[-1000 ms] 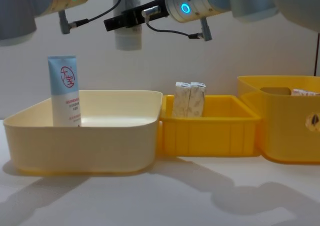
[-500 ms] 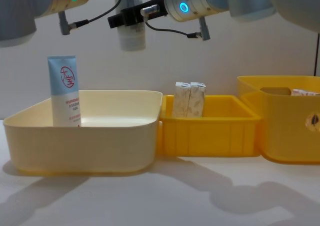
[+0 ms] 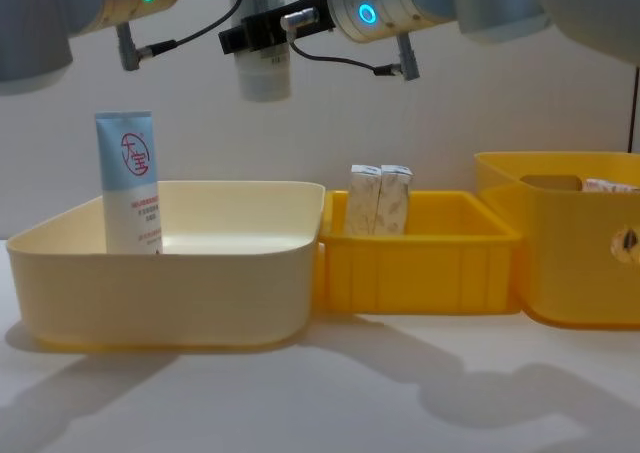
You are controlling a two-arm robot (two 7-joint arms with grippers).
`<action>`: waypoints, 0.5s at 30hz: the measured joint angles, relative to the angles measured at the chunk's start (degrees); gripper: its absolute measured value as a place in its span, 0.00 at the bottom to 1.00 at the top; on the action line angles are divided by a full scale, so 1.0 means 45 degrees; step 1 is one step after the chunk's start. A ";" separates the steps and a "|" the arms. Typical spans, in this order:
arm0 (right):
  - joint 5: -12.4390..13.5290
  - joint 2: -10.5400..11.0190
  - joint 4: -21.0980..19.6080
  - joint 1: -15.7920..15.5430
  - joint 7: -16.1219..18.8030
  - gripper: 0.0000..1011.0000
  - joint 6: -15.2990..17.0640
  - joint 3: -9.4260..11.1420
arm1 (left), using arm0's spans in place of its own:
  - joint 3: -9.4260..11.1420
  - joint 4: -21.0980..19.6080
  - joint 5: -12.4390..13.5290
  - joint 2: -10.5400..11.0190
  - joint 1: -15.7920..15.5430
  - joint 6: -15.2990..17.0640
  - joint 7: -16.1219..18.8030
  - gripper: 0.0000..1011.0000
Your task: Bimanual collaborative sorting of washing and personal care products
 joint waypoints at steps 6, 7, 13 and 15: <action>0.0000 -0.0007 0.0008 0.0005 -0.0007 0.56 -0.0005 0.0008 | 0.0000 -0.0002 0.0002 0.0000 0.0007 0.0005 0.0001 0.22; 0.0000 -0.0008 0.0010 0.0006 -0.0008 0.55 -0.0005 0.0009 | -0.0001 -0.0002 0.0002 -0.0001 0.0008 0.0004 0.0000 0.22; 0.0000 -0.0015 0.0018 0.0009 -0.0009 0.53 -0.0006 0.0016 | 0.0000 -0.0002 0.0002 0.0000 0.0011 0.0005 0.0000 0.22; 0.0000 -0.0016 0.0018 0.0010 -0.0009 0.52 -0.0006 0.0019 | 0.0000 -0.0002 0.0002 0.0000 0.0011 0.0005 0.0001 0.22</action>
